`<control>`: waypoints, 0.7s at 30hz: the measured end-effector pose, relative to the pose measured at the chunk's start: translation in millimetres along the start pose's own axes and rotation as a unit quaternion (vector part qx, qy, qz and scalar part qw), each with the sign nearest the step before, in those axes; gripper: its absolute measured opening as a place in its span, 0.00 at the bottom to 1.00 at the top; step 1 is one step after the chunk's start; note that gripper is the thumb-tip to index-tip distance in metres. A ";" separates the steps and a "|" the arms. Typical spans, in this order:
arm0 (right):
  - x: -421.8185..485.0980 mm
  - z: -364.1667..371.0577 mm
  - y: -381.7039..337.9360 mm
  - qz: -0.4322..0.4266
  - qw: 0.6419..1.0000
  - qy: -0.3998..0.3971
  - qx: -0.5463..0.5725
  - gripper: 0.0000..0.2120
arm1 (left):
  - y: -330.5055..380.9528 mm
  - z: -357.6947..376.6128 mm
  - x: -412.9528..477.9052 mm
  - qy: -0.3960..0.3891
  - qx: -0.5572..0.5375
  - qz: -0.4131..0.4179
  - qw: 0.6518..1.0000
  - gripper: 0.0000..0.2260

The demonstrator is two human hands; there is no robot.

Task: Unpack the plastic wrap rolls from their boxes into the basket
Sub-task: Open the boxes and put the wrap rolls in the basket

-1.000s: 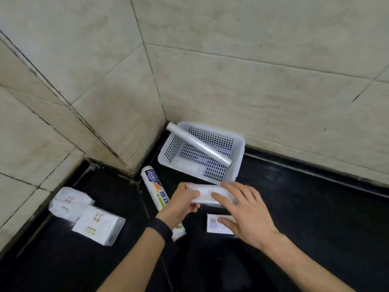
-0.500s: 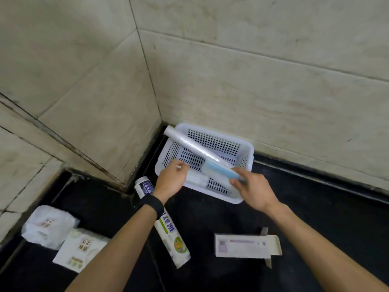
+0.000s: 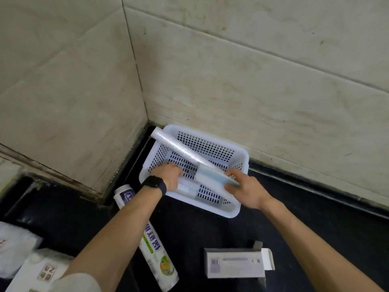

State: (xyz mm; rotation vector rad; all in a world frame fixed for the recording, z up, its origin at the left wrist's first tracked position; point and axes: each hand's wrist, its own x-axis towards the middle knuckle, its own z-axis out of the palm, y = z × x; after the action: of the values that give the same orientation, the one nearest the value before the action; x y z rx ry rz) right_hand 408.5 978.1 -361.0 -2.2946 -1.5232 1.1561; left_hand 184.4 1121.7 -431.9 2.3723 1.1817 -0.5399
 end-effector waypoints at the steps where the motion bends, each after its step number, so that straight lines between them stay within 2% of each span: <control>1: 5.2 2.0 -4.7 -0.003 1.000 -0.014 -0.003 0.10 | 0.3 -0.7 -0.2 0.005 0.004 0.001 1.000 0.22; 6: 35.0 26.8 -22.6 0.013 0.988 -0.123 -0.096 0.21 | -4.6 -2.1 0.3 0.004 0.006 0.016 1.000 0.19; 8: 42.8 40.4 -24.4 0.022 0.982 -0.132 -0.134 0.18 | -7.0 -0.3 0.0 0.003 0.000 0.019 1.000 0.20; 11: 49.1 55.6 -26.9 0.022 0.970 -0.111 -0.214 0.12 | -7.8 -0.1 -1.4 -0.009 -0.014 0.020 1.000 0.21; 15: 52.4 69.0 -29.5 0.020 0.960 -0.057 -0.274 0.14 | -1.9 3.0 -4.2 0.006 -0.056 0.025 0.998 0.23; 18: 50.6 72.4 -30.2 0.015 0.962 -0.020 -0.272 0.13 | 5.3 9.0 -5.8 0.008 -0.061 0.032 0.998 0.17; 21: 43.4 72.5 -29.2 -0.018 0.964 0.039 -0.262 0.17 | 9.4 9.9 -4.0 0.017 -0.076 0.011 0.997 0.14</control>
State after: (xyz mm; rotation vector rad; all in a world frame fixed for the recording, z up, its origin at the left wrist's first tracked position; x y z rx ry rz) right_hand 347.0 1008.3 -418.4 -2.5661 -2.0207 0.6964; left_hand 188.3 1108.6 -436.1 2.2698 1.1674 -0.3897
